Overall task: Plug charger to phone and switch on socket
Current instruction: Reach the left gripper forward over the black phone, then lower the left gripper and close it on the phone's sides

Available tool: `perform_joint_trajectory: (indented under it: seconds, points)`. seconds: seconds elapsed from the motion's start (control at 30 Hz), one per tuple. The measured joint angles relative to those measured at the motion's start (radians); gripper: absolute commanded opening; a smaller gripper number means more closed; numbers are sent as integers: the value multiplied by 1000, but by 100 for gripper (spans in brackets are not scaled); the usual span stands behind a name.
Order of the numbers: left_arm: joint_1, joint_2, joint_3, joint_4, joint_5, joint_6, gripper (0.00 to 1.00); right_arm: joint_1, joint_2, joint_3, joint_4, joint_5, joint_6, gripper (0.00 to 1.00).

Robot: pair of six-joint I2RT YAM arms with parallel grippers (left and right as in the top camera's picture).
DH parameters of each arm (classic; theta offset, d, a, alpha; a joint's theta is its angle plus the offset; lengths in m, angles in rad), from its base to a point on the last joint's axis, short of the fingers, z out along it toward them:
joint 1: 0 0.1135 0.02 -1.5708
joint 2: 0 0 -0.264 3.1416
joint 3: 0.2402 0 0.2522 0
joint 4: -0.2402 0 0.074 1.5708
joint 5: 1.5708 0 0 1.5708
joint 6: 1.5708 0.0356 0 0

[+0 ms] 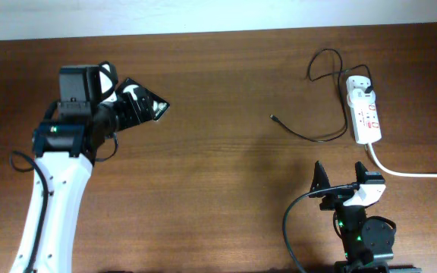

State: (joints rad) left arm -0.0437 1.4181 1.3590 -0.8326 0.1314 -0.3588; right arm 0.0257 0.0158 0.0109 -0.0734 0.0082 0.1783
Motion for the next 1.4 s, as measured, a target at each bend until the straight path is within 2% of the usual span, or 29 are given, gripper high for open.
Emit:
perform_joint_trajectory:
  seconds: [0.1,0.17,0.27,0.37,0.63,0.97,1.4]
  points:
    - [-33,61,98,-77,-103,-38,99,0,0,0,0,0,0,99]
    - [-63,140,227,-158,-175,-76,99,0,0,0,0,0,0,99]
    - [-75,257,388,-243,-217,-137,99,0,0,0,0,0,0,99]
    - [-74,370,492,-261,-240,-210,99,0,0,0,0,0,0,99]
    - [-75,588,544,-190,-253,-386,100,0,0,0,0,0,0,99]
    - [-71,824,631,-169,-256,-519,100,0,0,0,0,0,0,99]
    - [-55,949,636,-93,-301,-563,100,0,0,0,0,0,0,99]
